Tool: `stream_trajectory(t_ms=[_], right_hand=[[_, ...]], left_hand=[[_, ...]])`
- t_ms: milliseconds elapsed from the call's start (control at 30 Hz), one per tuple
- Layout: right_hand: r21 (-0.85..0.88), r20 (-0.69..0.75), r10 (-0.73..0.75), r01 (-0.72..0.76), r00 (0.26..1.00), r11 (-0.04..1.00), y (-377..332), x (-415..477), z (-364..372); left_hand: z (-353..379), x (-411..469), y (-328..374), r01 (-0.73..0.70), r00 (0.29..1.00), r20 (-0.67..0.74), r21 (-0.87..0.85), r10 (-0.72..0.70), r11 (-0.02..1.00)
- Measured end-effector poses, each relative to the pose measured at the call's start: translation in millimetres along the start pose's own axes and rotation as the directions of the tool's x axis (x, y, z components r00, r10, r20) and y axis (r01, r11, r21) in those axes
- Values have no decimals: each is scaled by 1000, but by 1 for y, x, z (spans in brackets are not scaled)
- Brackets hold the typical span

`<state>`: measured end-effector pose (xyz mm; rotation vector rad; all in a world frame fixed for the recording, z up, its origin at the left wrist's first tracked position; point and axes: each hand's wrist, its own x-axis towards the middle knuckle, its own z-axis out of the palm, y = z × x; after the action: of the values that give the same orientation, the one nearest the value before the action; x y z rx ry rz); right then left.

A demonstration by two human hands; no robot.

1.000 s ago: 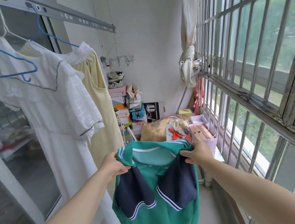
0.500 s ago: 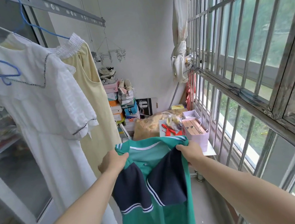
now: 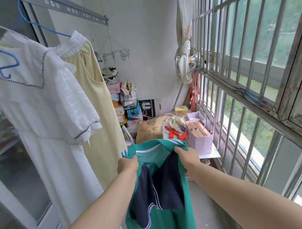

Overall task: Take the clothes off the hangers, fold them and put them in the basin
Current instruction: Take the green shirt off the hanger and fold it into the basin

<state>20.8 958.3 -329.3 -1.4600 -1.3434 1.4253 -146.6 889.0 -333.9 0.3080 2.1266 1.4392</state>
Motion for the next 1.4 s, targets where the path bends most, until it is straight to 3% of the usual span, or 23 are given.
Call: stream_trajectory(t_ms=[167,400,667,900,967,1067,1200,1267,1333,1400], right_hand=[[-62,46,-53,56,998,997,2,-16,16],[191,199,75,-114,977,975,-2,-35,32],[66,217,-73,60,973,996,-8,-34,25],[105,291,1,-33,957,994,-13,-31,26],[49,284,-19,5,958,999,-14,-29,31],[-104,318,-66,104,946,989,-15,-32,35],[-109,385,-186,245,904,963,-18,-34,12],[-29,319,-209,231,924,973,-10,-24,-7],[-37,263,-143,158,954,987,1,-16,-25],[-54,354,-45,68,934,996,7,-13,-37]], left_hand=[[20,-18,0,37,996,80,-139,-26,990],[33,-48,0,-190,950,242,-58,199,980],[21,-54,4,-426,863,318,39,393,904],[8,-64,6,-303,769,548,-140,328,943],[13,-61,6,-344,778,534,-79,331,936],[18,-54,5,-443,829,402,46,390,895],[6,-46,12,-424,812,392,-111,432,899],[-3,-45,17,-397,795,427,-169,430,902],[-11,-46,24,-400,756,476,-209,450,892],[-18,-50,31,-404,700,540,-240,468,882]])
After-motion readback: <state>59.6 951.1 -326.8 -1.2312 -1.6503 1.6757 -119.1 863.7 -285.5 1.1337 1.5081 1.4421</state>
